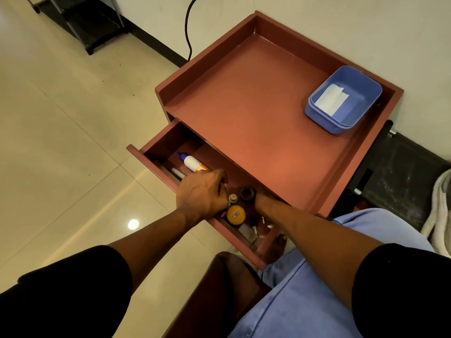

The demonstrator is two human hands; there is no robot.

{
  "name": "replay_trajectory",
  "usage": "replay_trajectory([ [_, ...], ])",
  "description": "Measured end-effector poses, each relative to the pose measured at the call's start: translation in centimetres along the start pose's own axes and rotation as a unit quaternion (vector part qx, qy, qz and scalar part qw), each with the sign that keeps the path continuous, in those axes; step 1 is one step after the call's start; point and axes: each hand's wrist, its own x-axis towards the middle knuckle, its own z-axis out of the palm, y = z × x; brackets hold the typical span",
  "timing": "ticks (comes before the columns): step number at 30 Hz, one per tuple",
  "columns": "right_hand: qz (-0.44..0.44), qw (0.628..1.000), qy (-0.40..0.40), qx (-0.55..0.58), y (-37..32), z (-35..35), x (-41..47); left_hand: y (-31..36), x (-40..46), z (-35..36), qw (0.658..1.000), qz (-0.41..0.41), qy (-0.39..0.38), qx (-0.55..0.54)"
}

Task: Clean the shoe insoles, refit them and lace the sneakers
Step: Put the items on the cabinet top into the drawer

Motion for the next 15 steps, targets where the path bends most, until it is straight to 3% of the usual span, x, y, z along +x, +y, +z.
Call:
replay_trajectory([
  [1,-0.036,0.996,-0.010,-0.076,0.0,-0.2,-0.2,0.0,0.1,0.0,1.000,0.001,-0.002,0.001],
  [3,-0.066,0.993,0.002,-0.098,-0.3,-0.6,-0.2,-0.1,0.2,0.2,1.000,0.000,-0.004,0.002],
  [5,-0.054,0.997,0.023,-0.047,0.2,-0.2,1.0,-0.1,0.2,0.4,1.000,0.001,-0.006,0.002],
  [7,-0.069,0.996,-0.015,-0.048,0.2,0.8,1.7,-0.1,0.1,0.4,1.000,0.002,-0.005,0.003],
  [14,-0.100,0.978,-0.011,-0.183,1.8,1.2,4.0,-0.3,0.1,0.5,1.000,0.000,-0.010,0.003],
  [15,-0.083,0.983,-0.012,-0.161,1.4,0.8,3.1,-0.4,0.1,0.5,1.000,0.000,-0.010,0.002],
])
